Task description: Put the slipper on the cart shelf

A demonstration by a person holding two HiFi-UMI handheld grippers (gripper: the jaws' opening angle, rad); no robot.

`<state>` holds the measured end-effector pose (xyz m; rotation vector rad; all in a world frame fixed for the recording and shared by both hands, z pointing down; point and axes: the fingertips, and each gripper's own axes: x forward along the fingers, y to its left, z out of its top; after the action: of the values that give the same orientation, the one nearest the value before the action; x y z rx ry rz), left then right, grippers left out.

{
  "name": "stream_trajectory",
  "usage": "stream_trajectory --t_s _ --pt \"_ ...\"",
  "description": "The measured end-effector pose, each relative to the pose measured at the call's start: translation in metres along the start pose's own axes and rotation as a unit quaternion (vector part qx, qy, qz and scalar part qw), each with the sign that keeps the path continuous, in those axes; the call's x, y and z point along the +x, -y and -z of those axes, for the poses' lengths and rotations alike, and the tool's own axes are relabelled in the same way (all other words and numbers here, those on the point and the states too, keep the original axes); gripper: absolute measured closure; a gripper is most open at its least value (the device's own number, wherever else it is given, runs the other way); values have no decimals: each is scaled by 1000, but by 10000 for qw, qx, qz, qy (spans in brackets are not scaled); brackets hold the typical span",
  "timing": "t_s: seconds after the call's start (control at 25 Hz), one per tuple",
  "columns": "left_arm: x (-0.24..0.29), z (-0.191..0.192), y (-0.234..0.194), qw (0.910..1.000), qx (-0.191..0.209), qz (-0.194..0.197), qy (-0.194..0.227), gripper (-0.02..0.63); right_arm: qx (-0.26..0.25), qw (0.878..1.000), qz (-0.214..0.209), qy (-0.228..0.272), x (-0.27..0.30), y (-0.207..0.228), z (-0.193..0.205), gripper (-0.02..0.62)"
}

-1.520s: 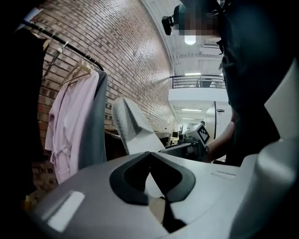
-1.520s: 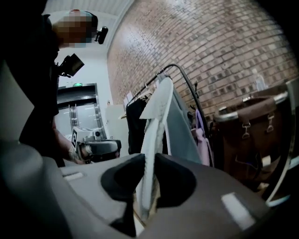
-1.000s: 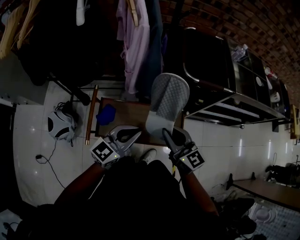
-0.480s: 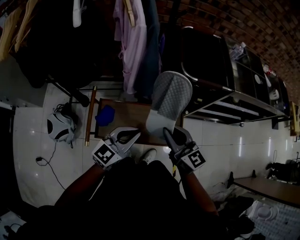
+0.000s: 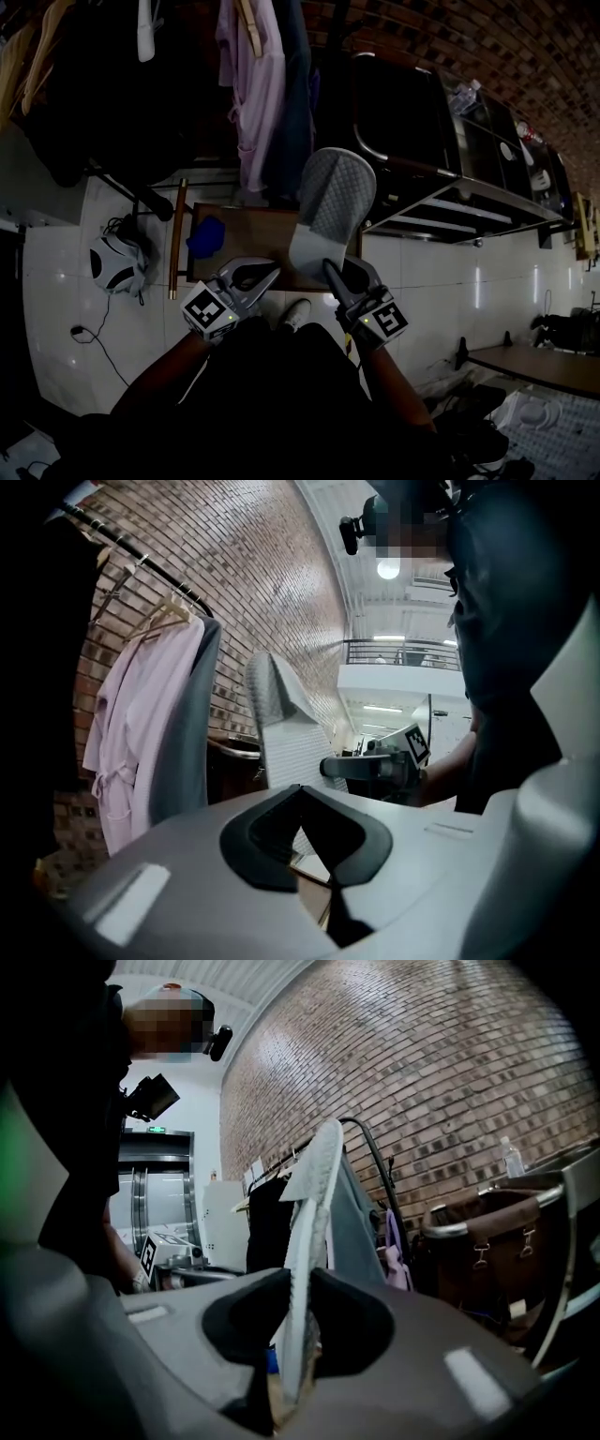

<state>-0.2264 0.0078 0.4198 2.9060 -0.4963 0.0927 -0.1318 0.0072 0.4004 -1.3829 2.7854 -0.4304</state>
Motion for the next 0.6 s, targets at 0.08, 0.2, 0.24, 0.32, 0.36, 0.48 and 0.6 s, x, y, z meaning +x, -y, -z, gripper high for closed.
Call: stream_trajectory --t_s 0.08,0.2,0.24,0.32,0.36,0.48,0.6 --pt "1 0 1 9999 -37 106 -3 603 -2 10000 81 -6 -1 -2 1 525" --pt "3 0 2 9995 -137 274 -18 603 6 9998 211 -1 -1 -3 1 525" --pt "4 1 2 9993 -145 334 -34 603 8 9996 268 4 -2 -3 2 525" --pt "5 4 4 9986 -178 490 -73 603 25 9991 413 6 -5 -3 3 525" --pt "5 6 5 9981 -212 578 -96 603 40 9988 498 1 -7 -4 5 525" --pt "8 15 7 9962 -246 826 -132 603 121 9969 780 -33 -15 -4 12 525" --pt "13 23 9 9941 -262 1036 -160 603 197 9941 1070 -41 -24 -2 19 525"
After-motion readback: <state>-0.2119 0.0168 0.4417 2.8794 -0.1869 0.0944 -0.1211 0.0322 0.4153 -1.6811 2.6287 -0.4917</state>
